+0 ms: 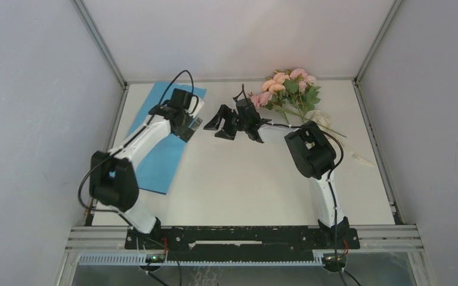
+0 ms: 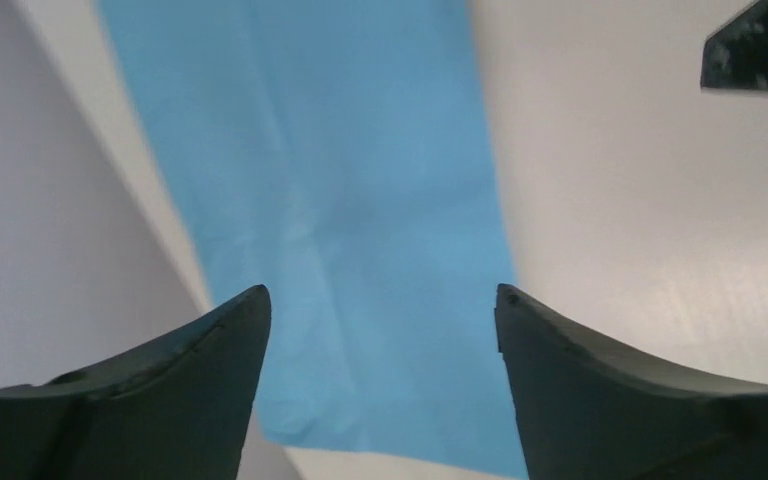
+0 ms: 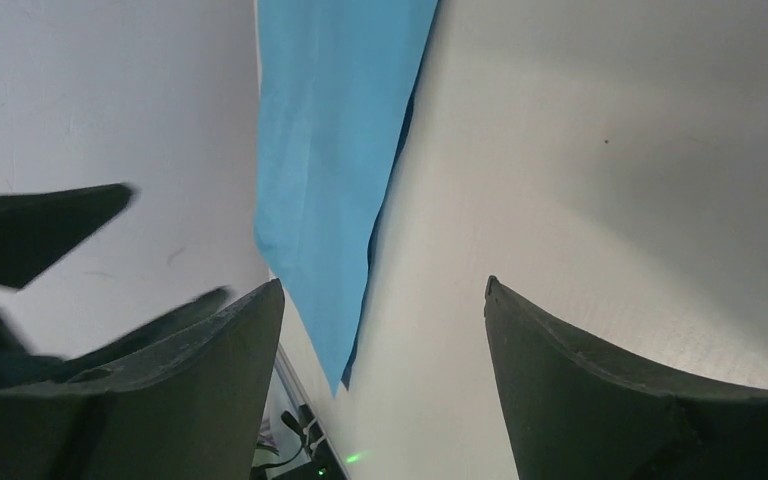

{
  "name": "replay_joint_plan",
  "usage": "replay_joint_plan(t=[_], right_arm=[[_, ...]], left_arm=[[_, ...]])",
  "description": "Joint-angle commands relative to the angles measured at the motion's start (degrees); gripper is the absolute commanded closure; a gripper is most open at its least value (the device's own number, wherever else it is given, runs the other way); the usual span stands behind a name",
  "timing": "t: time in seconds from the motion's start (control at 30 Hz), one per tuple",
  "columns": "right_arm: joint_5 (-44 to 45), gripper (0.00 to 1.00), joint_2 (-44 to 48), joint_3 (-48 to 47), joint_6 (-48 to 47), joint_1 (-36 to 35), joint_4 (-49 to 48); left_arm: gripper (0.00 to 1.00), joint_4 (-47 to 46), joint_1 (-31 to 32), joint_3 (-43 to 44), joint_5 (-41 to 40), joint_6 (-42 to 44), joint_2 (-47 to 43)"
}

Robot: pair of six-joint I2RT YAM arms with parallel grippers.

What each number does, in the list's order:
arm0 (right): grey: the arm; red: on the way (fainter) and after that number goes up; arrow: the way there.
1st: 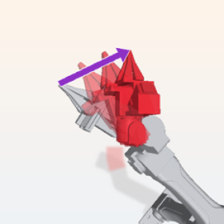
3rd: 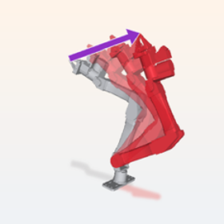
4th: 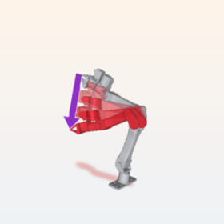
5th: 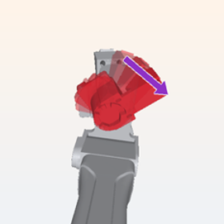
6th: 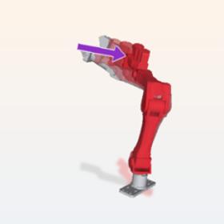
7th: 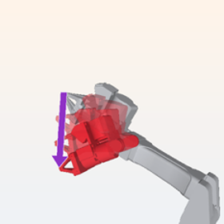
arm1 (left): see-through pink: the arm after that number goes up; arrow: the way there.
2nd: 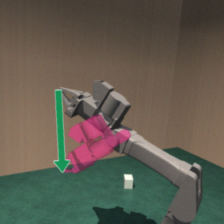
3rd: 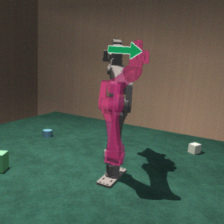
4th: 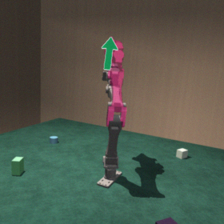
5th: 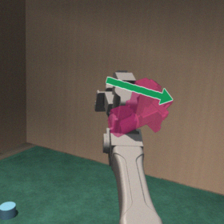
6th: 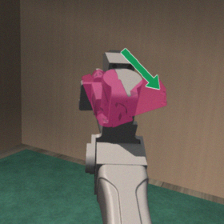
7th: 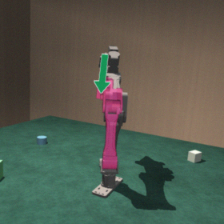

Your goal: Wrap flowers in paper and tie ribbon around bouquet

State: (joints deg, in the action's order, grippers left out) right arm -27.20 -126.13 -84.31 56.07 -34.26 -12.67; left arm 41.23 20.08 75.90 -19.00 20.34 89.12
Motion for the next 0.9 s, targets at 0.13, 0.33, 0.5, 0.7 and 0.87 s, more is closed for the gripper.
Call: replay_joint_plan(t=[0.13,0.33,0.5,0.7,0.87], right_arm=[[3.25,0.20,7.41,6.21,-4.54,1.10,-0.13],[4.20,0.19,10.08,9.43,-6.79,1.82,1.36],[4.09,0.20,10.28,10.89,-6.72,2.50,1.15],[4.09,0.20,10.41,10.99,-7.00,2.64,1.41],[4.22,0.21,11.18,10.99,-7.61,2.86,1.91]], left_arm=[[0.01,-5.05,0.08,5.00,1.51,-2.44,16.96],[0.04,-4.26,0.64,6.63,-1.89,-0.99,23.78],[0.19,-3.86,0.75,7.32,-6.74,-0.76,25.35],[0.32,0.59,0.76,8.98,-7.33,-1.18,26.74],[0.43,2.65,0.75,9.90,-8.68,-0.81,27.14]])
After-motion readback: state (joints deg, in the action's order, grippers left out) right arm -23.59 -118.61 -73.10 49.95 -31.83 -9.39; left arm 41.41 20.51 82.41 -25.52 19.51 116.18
